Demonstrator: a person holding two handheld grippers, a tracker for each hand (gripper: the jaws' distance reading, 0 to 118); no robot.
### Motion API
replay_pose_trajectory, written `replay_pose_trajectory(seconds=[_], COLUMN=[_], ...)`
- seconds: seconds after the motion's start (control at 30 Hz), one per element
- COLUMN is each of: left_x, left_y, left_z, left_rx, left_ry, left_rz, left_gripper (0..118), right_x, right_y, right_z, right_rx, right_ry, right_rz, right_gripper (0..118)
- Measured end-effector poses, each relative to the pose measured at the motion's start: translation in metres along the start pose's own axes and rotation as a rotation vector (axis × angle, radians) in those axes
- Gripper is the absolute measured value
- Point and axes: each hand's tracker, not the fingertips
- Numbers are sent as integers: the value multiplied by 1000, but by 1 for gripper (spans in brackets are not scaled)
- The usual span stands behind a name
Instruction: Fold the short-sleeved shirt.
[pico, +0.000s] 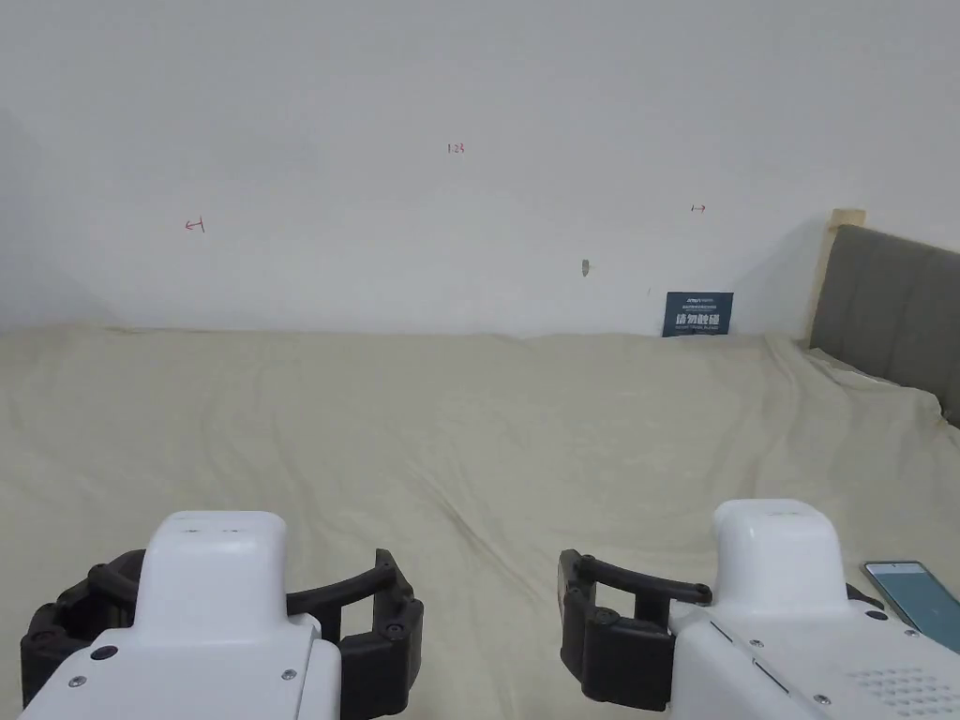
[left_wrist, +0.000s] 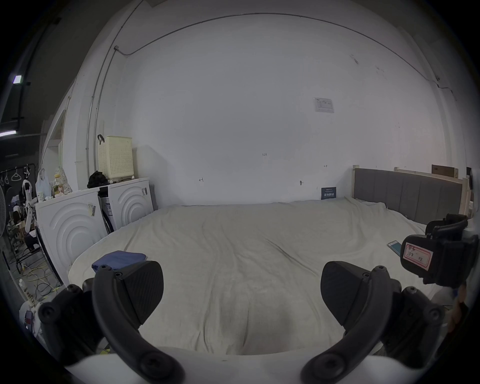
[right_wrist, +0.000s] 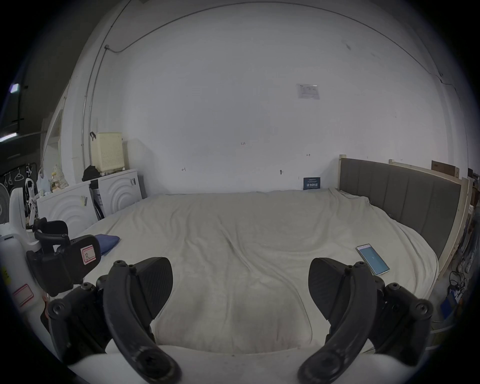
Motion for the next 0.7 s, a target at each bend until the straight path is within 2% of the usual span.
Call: replay_pose_trajectory(seconds=[0.2,0.5,0.7], left_x=[-4,-2,-1], left_y=[1,2,2], left_z=[2,4,4], left_rx=[-7,-1,-4], left_ry=[-21,-18,-18], left_rz=[28,12,7], left_gripper=[118,118,118], right_x=[1,2,6], right_y=[0,3,4], right_z=[-4,1,3], right_rx=[-18,31,14], right_ry=[-44,-42,-43], right_rz=[-9,6,-37], right_gripper=[108,108,108])
